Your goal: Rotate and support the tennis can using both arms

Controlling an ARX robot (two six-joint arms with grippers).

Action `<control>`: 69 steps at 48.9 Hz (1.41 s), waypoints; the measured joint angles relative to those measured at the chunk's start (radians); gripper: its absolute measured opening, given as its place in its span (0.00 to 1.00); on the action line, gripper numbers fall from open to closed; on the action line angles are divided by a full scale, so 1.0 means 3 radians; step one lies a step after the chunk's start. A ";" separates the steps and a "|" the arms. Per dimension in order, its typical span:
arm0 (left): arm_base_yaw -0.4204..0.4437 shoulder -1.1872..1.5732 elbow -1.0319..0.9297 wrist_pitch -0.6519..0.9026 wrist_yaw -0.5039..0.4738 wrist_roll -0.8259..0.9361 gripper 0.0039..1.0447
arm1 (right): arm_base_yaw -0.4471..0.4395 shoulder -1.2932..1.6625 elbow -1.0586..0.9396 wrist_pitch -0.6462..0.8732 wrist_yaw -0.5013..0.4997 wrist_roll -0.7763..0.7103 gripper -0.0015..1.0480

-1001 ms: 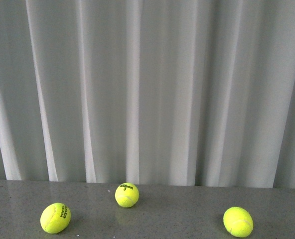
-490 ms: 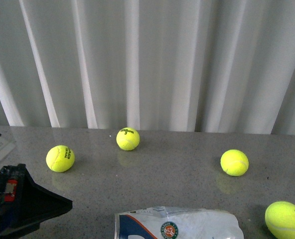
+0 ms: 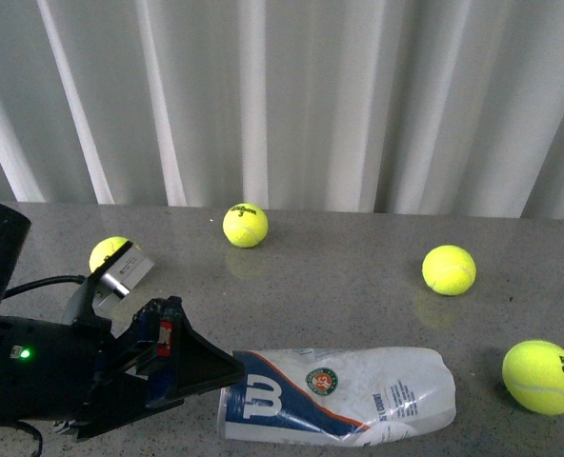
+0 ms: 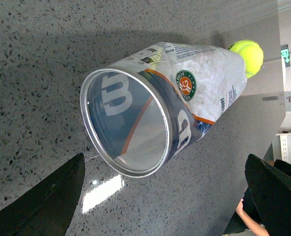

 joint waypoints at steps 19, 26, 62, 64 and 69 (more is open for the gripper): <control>-0.0235 0.0300 0.0264 0.0281 0.0122 -0.0369 0.94 | 0.0000 0.0000 0.0000 0.0000 0.0000 0.0000 0.93; -0.0366 0.0417 0.0249 0.0399 0.0120 -0.0528 0.79 | 0.0000 0.0000 0.0000 0.0000 0.0000 0.0000 0.93; -0.0303 -0.0478 0.0679 -0.0977 -0.0223 -0.0539 0.03 | 0.0000 0.0000 0.0000 0.0000 0.0000 0.0000 0.93; -0.0296 -0.0581 0.0858 -0.1319 -0.0327 -0.0347 0.03 | 0.0000 0.0000 0.0000 0.0000 0.0000 0.0000 0.93; -0.0304 -0.0743 0.1481 -0.2338 -0.0745 0.0440 0.03 | 0.0000 0.0000 0.0000 0.0000 0.0000 0.0000 0.93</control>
